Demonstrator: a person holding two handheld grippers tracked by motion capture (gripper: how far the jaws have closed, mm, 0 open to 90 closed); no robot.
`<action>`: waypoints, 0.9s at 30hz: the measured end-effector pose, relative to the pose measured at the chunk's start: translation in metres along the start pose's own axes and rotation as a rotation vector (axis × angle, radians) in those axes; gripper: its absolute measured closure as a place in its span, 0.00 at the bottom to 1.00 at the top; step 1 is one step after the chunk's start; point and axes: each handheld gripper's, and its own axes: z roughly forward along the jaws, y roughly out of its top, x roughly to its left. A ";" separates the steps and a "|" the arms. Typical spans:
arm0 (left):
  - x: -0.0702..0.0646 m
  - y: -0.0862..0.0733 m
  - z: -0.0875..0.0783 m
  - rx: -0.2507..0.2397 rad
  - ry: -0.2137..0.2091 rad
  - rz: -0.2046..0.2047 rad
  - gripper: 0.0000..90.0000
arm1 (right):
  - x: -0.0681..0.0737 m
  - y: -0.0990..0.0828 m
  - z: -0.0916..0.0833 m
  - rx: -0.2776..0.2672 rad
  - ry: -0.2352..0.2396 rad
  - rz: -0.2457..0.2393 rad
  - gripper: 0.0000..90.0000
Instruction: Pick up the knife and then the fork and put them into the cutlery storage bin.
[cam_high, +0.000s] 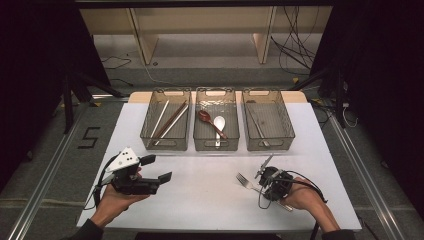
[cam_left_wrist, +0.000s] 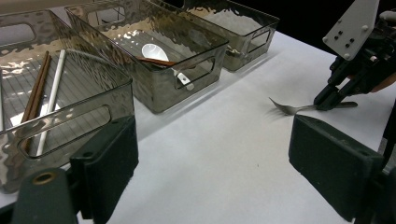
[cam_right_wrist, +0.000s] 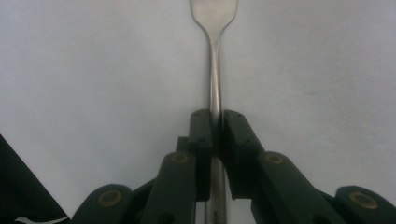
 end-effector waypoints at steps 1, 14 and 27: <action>0.000 0.000 0.000 0.000 0.000 0.000 0.17 | 0.000 0.001 0.000 0.004 -0.003 -0.003 0.92; 0.000 0.000 0.000 0.000 0.002 0.002 0.17 | 0.001 0.002 -0.001 0.013 -0.006 -0.023 0.93; 0.000 0.000 0.000 -0.001 0.002 0.002 0.17 | -0.007 -0.002 -0.011 -0.088 0.030 0.025 0.94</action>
